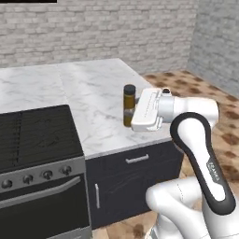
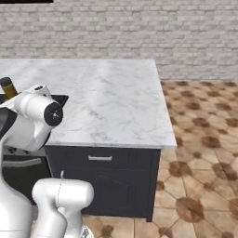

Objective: Collect the turmeric, mayonnaise, and shaker from the cabinet and place them next to the stove.

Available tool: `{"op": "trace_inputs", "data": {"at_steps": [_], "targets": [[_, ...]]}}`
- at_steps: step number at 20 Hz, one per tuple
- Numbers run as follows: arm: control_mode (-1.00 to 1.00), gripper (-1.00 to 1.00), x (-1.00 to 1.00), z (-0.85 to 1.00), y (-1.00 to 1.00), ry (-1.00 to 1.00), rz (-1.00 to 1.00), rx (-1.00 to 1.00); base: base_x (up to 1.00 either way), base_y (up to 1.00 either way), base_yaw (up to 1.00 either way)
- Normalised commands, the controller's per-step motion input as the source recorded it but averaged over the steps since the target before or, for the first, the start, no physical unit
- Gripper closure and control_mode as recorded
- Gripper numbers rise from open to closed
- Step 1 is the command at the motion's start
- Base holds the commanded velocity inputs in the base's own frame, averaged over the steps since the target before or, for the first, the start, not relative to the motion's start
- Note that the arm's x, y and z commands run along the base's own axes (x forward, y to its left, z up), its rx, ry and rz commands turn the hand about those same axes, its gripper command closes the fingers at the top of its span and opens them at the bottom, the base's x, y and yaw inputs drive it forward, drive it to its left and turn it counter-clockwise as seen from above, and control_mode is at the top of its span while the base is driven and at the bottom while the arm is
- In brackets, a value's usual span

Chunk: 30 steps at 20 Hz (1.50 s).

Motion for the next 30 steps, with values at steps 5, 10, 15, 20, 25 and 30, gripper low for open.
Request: {"op": "trace_inputs", "data": {"at_steps": [5, 10, 15, 20, 25, 30], "targets": [[1.0, 1.0, 0.0, 0.0, 0.0, 0.0, 0.0, 0.0, 0.63, 0.42, 0.21], [1.0, 1.0, 0.0, 0.0, 0.0, 0.0, 0.0, 0.0, 0.76, 0.03, 0.2], [1.0, 1.0, 0.0, 0.0, 0.0, 0.0, 0.0, 0.0, 0.7, 0.0, 0.2], [-1.0, 1.0, 0.23, 0.0, -0.11, -0.02, 0.05, 0.04, 0.36, 0.0, 0.1], [-1.0, 1.0, 0.71, -0.17, -0.52, -0.01, 0.13, 0.1, 0.0, 0.0, 0.0], [-1.0, 1.0, 0.66, -0.48, -0.57, 0.0, 0.12, 0.02, 0.0, 0.0, 0.0]]}}
